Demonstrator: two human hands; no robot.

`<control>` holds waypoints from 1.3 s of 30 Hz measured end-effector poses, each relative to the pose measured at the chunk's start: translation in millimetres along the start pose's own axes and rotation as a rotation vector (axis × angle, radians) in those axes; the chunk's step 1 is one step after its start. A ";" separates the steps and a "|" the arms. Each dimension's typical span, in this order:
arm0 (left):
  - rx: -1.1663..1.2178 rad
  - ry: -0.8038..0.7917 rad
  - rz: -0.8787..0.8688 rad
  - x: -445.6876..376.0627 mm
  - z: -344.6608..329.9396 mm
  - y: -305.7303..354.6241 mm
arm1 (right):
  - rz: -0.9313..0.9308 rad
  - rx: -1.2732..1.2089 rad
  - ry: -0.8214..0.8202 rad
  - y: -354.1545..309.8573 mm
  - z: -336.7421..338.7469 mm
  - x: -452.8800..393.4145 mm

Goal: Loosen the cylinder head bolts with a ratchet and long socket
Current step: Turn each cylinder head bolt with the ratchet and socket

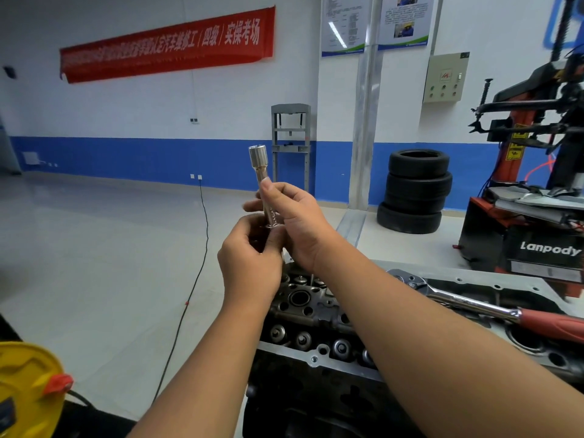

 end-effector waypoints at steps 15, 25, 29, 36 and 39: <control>0.019 0.016 0.039 -0.9 2.0 -6.1 | 0.017 0.044 -0.021 1.3 -4.1 0.1; 0.024 -0.005 0.045 -2.3 -1.9 -8.3 | 0.001 -0.010 -0.002 -1.4 -9.2 2.5; -0.018 0.053 0.063 -2.5 3.6 -10.6 | -0.029 -0.052 -0.024 1.5 -13.3 2.0; -0.003 0.019 0.074 -3.1 1.4 -12.7 | 0.010 0.067 -0.012 0.3 -8.8 0.7; 0.125 -0.037 0.109 -1.4 -4.0 -11.7 | 0.006 0.113 0.004 -1.7 -4.5 0.5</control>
Point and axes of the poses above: each hand's wrist, its own x-axis away from the middle knuckle, its own z-axis out of the back of the hand, y = z × x, the point moved 8 cm from there along -x, towards the middle knuckle, and after that the axes turned 7 degrees about -y, right-handed, at the moved point
